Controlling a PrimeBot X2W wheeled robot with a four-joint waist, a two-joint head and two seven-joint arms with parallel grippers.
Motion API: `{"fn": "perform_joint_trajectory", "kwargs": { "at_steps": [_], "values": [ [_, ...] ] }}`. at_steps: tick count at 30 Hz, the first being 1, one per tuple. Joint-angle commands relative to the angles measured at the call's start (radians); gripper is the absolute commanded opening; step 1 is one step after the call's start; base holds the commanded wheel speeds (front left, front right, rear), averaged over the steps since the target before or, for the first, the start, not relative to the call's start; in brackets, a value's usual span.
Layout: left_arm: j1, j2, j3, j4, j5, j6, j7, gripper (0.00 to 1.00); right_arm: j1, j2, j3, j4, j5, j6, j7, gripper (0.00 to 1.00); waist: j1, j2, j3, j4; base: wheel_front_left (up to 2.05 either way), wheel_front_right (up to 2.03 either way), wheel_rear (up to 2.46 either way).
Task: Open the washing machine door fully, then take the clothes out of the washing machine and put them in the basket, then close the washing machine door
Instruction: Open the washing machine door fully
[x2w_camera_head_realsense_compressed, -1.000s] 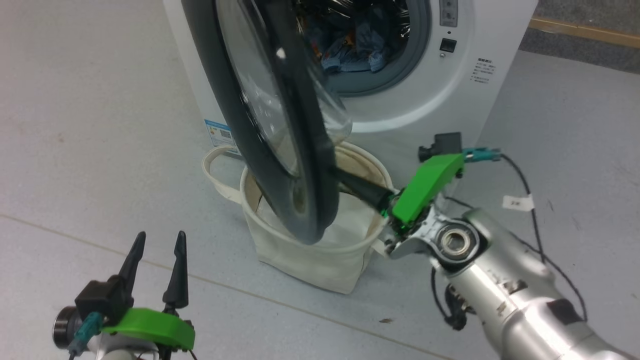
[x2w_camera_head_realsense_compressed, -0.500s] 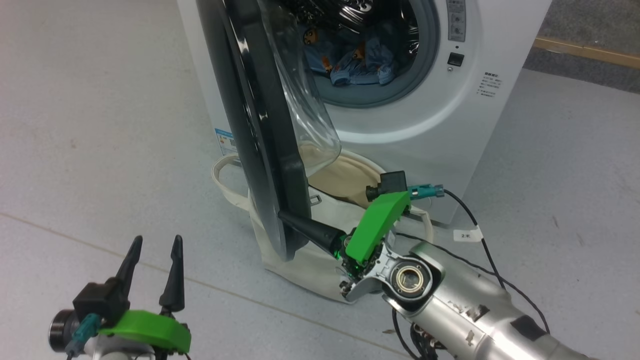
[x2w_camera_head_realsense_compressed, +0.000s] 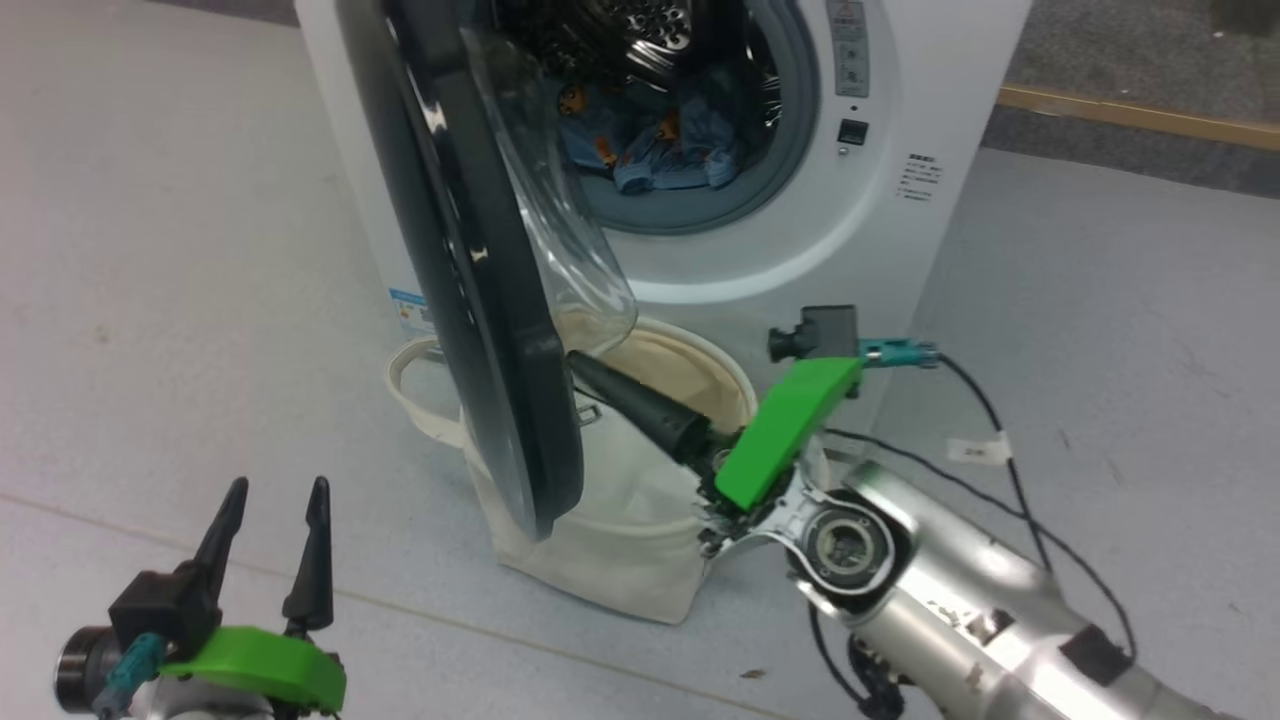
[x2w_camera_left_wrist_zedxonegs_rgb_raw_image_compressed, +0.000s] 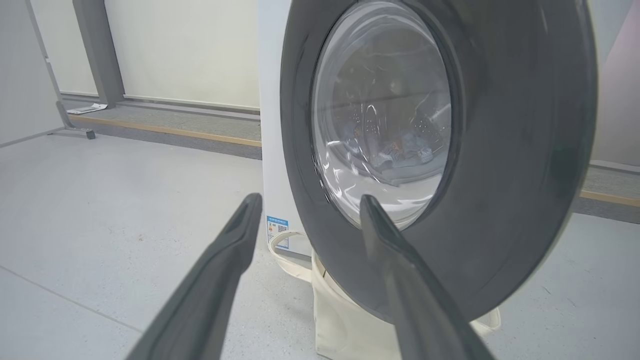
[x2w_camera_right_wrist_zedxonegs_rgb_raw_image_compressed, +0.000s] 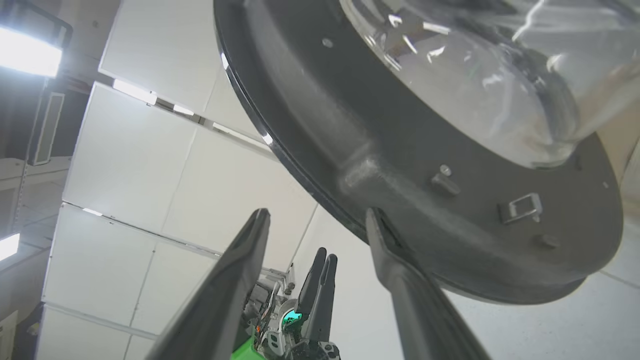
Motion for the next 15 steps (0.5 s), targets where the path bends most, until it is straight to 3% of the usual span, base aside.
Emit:
{"fn": "perform_joint_trajectory", "kwargs": {
  "at_steps": [1,9,15],
  "values": [
    [-0.023,0.035,0.042,-0.032,-0.007,0.006,-0.010,1.00,0.008,-0.014,-0.024,-0.057,-0.030,0.000,-0.034,1.00,0.0000,0.0000,-0.007,-0.018,0.00,0.00,0.00],
    [-0.021,0.088,0.063,-0.054,-0.021,0.006,0.010,1.00,0.086,-0.167,-0.055,-0.218,-0.225,0.000,-0.249,1.00,0.0000,0.0000,-0.006,-0.094,0.00,0.00,0.00],
    [-0.034,0.119,0.063,-0.071,-0.036,0.001,0.028,1.00,0.148,-0.274,-0.107,-0.258,-0.408,0.000,-0.375,1.00,0.0000,0.0000,-0.006,-0.122,0.00,0.00,0.00]
  ]
}}
